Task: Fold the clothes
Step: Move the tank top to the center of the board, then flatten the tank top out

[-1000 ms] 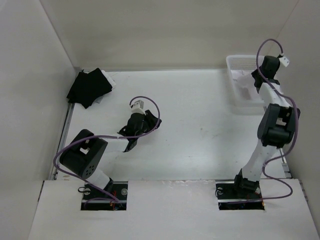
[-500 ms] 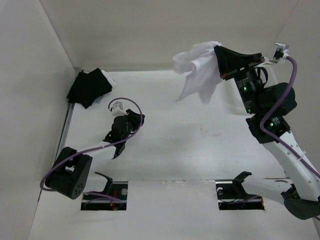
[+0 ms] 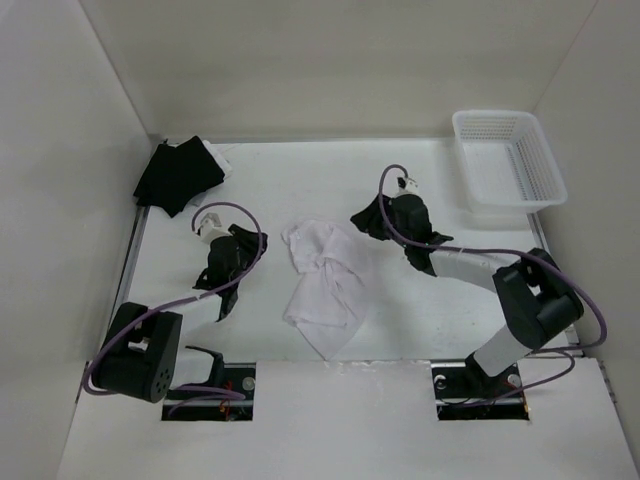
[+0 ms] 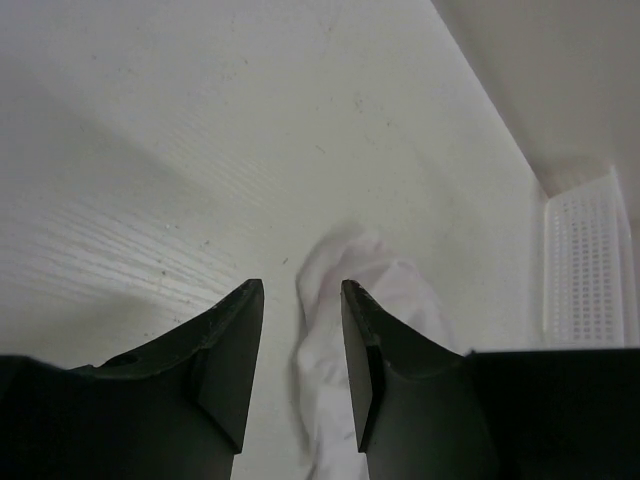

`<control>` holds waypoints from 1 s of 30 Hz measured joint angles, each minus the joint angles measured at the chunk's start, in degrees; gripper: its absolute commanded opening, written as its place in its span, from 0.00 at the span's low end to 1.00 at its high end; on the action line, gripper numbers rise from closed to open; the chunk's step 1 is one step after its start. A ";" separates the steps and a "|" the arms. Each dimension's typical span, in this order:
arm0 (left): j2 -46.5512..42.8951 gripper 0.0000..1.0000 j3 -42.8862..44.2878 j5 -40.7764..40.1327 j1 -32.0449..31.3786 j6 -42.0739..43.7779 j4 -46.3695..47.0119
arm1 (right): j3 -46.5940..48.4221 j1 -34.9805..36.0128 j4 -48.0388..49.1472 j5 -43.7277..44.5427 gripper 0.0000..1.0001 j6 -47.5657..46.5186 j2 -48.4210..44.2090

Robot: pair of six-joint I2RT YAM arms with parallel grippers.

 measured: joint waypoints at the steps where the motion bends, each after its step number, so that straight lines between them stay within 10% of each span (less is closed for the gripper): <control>1: 0.81 0.34 0.02 0.04 -0.83 0.11 -0.39 | -0.52 -1.99 -0.87 -0.61 0.49 0.79 1.88; 8: 0.76 0.21 2.86 -2.56 -7.78 3.58 -6.14 | -1.46 -3.02 -3.10 1.40 0.04 -0.96 -8.02; 19: -0.20 0.19 14.97 -12.00 -49.24 17.73 -28.52 | -23.78 2.43 -15.50 11.69 0.24 1.62 -19.32; 30: 15.37 0.31 26.97 -23.96 -66.58 13.22 -46.84 | -27.23 -0.79 -10.03 11.56 0.29 2.32 -24.28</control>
